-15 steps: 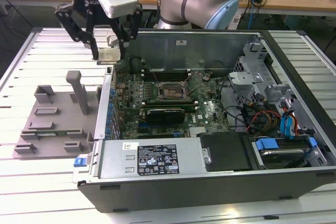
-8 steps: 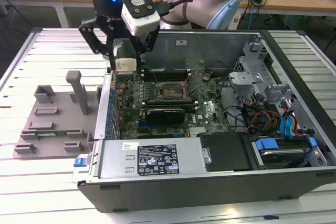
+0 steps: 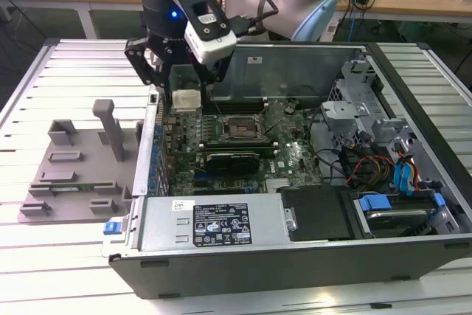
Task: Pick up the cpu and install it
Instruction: 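Pick up the cpu and move it towards the insertion slot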
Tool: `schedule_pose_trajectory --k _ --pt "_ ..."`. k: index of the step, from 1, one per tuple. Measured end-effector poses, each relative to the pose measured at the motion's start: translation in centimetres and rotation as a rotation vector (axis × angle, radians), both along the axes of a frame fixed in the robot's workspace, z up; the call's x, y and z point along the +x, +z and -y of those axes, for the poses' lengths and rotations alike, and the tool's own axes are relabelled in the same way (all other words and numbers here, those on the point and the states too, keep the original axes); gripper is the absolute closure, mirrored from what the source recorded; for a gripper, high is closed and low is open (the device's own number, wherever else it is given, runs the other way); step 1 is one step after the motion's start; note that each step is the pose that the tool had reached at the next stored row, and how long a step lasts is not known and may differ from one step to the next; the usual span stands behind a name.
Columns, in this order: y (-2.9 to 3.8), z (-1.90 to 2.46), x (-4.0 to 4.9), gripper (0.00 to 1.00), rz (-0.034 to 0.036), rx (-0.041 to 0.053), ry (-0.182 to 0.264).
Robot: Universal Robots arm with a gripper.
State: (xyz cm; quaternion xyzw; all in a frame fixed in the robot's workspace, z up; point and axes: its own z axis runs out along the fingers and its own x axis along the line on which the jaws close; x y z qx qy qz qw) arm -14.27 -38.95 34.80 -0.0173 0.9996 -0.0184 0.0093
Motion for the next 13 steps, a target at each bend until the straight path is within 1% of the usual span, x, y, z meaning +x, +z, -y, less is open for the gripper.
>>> schedule_pose_trajectory --k 4,6,7,12,13 --pt "-0.73 0.00 0.55 0.45 0.0001 0.0001 0.000" --pt "-1.23 0.00 0.88 0.45 0.0000 0.0000 0.000" --pt "-1.59 0.00 1.08 0.45 0.0000 0.0001 0.000" --pt "-2.43 0.00 1.47 0.45 0.0001 0.0001 0.000" --pt "-2.75 0.00 1.61 0.45 0.0000 0.0000 0.000"
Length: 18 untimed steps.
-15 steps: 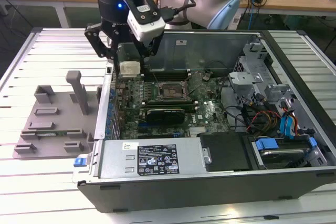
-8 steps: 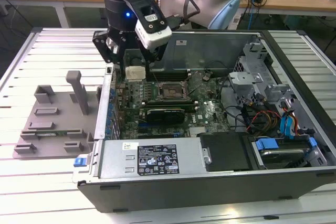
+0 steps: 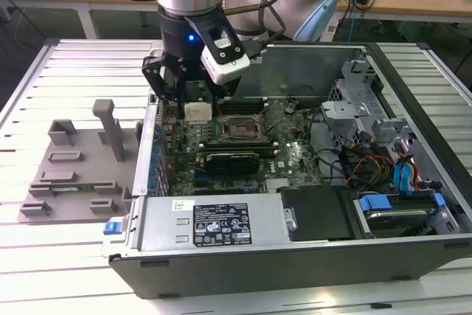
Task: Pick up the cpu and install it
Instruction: 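Pick up the cpu and move it towards the insertion slot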
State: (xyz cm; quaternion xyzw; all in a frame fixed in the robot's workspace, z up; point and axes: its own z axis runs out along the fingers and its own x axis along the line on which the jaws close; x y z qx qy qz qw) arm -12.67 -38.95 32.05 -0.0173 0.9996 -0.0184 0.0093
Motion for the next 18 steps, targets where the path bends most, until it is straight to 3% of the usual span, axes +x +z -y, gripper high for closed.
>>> schedule_pose_trajectory --k 5,9,18 --pt "-1.01 -0.04 0.49 0.45 0.0000 -0.0001 0.000" --pt "-1.43 -0.39 1.37 0.45 0.0000 0.0000 0.000" --pt "-2.95 -2.16 5.02 0.45 -0.0001 0.0000 0.000"
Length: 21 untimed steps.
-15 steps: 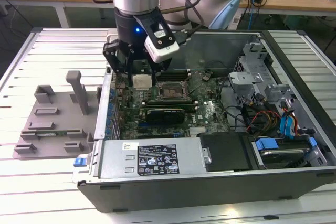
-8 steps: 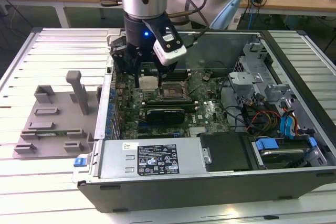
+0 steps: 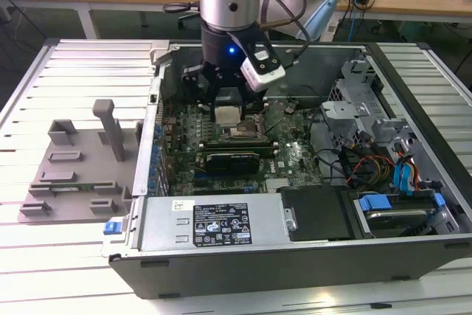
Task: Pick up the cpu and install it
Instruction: 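Pick up the cpu and move it towards the insertion slot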
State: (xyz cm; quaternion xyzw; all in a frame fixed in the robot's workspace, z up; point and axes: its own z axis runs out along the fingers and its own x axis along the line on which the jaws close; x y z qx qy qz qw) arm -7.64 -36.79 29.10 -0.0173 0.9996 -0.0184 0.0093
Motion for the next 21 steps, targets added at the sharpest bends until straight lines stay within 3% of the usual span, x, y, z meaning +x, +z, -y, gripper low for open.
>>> schedule_pose_trajectory --k 3,8,14,21 --pt "-0.43 -0.84 0.58 0.45 0.0001 0.0000 0.000" --pt "-0.64 -1.55 0.91 0.45 0.0000 -0.0001 0.000" --pt "-0.86 -2.78 1.33 0.45 0.0000 -0.0001 0.000" --pt "-1.29 -3.64 1.87 0.45 0.0001 0.0000 0.000"
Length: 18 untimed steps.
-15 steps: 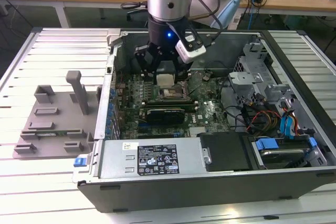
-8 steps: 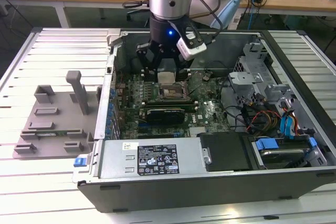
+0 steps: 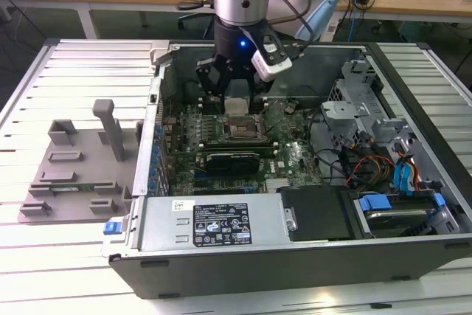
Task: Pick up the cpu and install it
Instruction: 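Pick up the cpu and move it towards the insertion slot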
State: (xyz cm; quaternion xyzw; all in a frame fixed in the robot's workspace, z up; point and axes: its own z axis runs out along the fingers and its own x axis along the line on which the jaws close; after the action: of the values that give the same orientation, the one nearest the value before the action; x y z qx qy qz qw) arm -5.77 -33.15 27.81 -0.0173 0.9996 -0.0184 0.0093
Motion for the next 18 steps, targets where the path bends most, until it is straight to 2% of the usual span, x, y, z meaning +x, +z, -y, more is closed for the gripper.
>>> schedule_pose_trajectory --k 6,13,18 --pt "-0.44 -0.79 0.64 0.45 -0.0001 -0.0001 0.000" --pt "-0.91 -1.38 1.14 0.45 -0.0001 -0.0001 0.000" --pt "-1.64 -2.04 1.43 0.45 0.0000 -0.0001 0.000"
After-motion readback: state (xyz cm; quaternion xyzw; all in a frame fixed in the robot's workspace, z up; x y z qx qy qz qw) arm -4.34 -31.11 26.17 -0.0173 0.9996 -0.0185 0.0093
